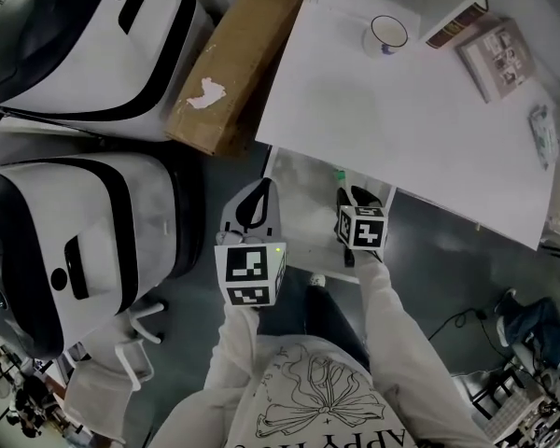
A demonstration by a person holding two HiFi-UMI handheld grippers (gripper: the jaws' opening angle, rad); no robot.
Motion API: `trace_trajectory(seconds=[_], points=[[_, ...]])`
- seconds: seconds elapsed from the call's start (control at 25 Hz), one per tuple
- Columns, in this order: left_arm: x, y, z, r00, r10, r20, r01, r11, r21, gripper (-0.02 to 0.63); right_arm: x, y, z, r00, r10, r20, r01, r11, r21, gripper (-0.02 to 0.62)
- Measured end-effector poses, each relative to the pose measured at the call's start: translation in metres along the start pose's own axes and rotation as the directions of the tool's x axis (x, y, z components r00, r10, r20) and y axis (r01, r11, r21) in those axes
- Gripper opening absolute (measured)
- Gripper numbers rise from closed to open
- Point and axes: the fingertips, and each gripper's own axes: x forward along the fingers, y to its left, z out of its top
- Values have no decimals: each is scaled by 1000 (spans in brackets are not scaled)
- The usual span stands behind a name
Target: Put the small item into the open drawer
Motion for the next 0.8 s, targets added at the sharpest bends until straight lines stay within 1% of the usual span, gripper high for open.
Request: trace_trajectory(seconds=[0.08,0.2,0.36,0.48,0.6,0.8], points=[[-9,-3,10,1000,-1,27,1,1000,5,6,-20,4,8,999,-6,36,7,1000,-15,88],[-24,-9,30,997,0,75,-1,1000,15,6,-54,9,23,995,-21,103,24,999,-27,63],[-44,-20,59,990,5,144,-9,1000,27,6,-109,16,56,973,-21,230,29,999,-30,44],[-59,-27,79,981,6,192,-13,999,37,6,-152,24,89,939,-15,344,35,998,-53,41],[-76,-33,97,971,9,237,-19,999,40,6,-197,33,118,892,-15,451,50,997,-66,32],[-101,-39,126,953,14,304,-30,998,48,6,-257,45,154,815,-7,580,62,995,-74,28]])
